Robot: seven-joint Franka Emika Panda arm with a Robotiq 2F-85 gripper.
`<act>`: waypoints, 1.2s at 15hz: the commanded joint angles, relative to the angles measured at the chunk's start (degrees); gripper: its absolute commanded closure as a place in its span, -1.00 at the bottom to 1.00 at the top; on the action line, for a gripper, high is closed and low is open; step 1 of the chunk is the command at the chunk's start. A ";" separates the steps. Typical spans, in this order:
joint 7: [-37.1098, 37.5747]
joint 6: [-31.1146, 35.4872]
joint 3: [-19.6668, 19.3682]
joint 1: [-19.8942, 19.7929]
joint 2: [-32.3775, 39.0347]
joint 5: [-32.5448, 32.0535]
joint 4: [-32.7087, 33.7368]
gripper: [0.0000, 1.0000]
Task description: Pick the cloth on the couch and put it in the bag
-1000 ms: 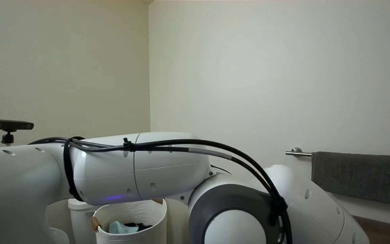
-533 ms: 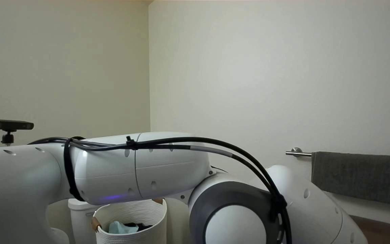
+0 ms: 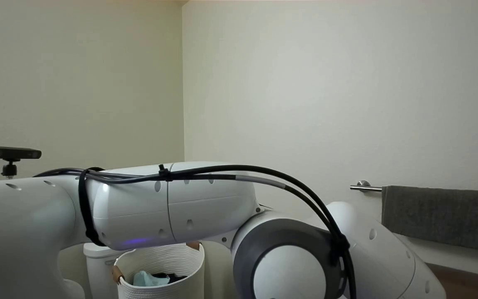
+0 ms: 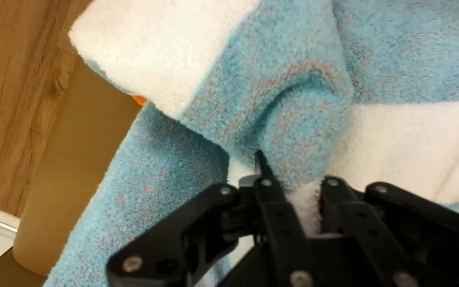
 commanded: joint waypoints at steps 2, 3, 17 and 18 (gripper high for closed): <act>1.85 -0.86 -1.31 0.75 0.00 -0.46 -0.98 0.71; 1.89 -1.31 -1.43 0.75 0.00 -0.49 -0.93 0.17; 2.19 -2.85 -3.09 2.09 0.01 -1.31 -2.38 0.85; 2.49 -2.43 -3.03 2.44 0.01 -1.32 -2.85 0.86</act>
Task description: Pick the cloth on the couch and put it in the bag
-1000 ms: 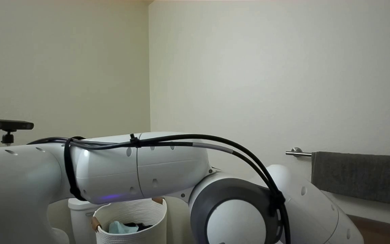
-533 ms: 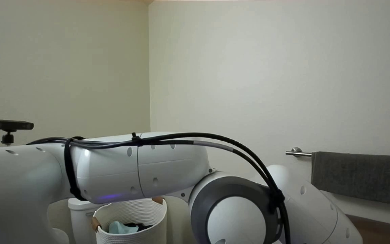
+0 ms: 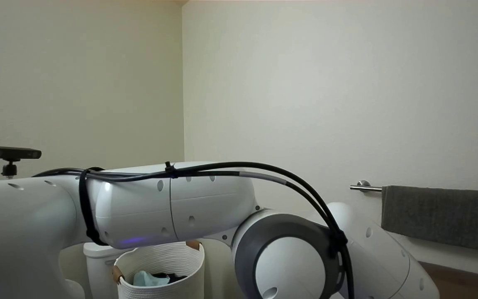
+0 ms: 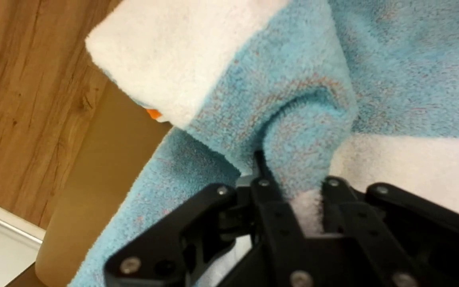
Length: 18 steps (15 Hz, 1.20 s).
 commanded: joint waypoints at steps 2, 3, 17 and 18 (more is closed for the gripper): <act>1.68 -0.54 -0.59 1.02 0.00 -0.71 -1.14 0.83; 1.74 -1.01 -0.60 1.14 0.00 -0.67 -1.02 0.81; 3.58 -11.64 -0.36 5.76 -15.54 0.96 -7.46 0.78; 4.61 -11.72 -0.31 6.29 -17.83 1.29 -8.99 0.78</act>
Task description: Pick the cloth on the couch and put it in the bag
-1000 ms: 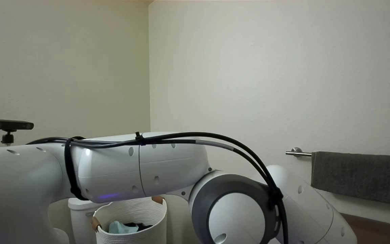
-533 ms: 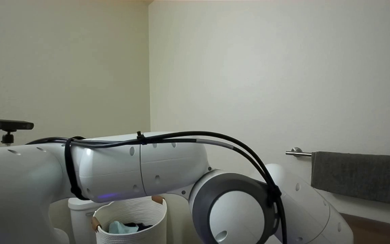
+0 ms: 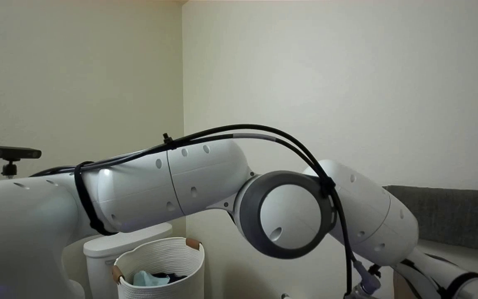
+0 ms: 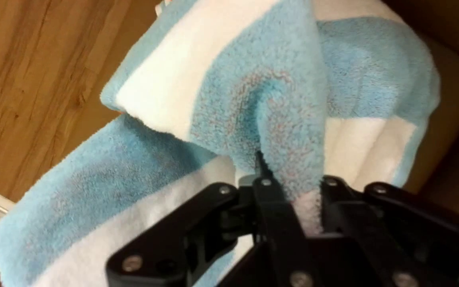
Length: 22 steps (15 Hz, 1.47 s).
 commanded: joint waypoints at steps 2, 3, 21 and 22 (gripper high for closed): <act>5.11 -1.32 -0.03 3.08 -13.79 1.68 -12.23 0.78; 6.40 -0.38 0.07 3.63 -16.32 2.32 -14.78 0.78; 13.35 3.42 -1.23 7.50 -22.70 4.06 -15.83 0.81; 13.58 4.24 -1.29 8.58 -23.89 3.73 -15.69 0.81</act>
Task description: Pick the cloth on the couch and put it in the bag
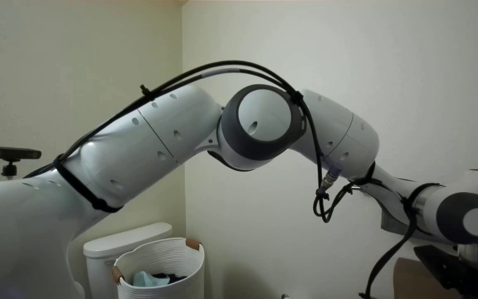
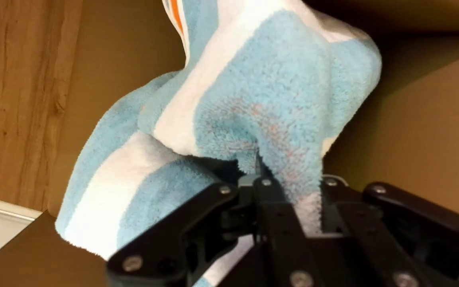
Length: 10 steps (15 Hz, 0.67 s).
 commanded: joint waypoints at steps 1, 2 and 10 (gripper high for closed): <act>1.95 2.26 -0.43 2.98 -4.21 -0.73 1.24 0.81; 2.16 2.98 -0.57 3.94 -5.17 -0.94 1.85 0.81; 9.82 10.42 -4.85 14.40 -18.55 -3.07 -2.10 0.81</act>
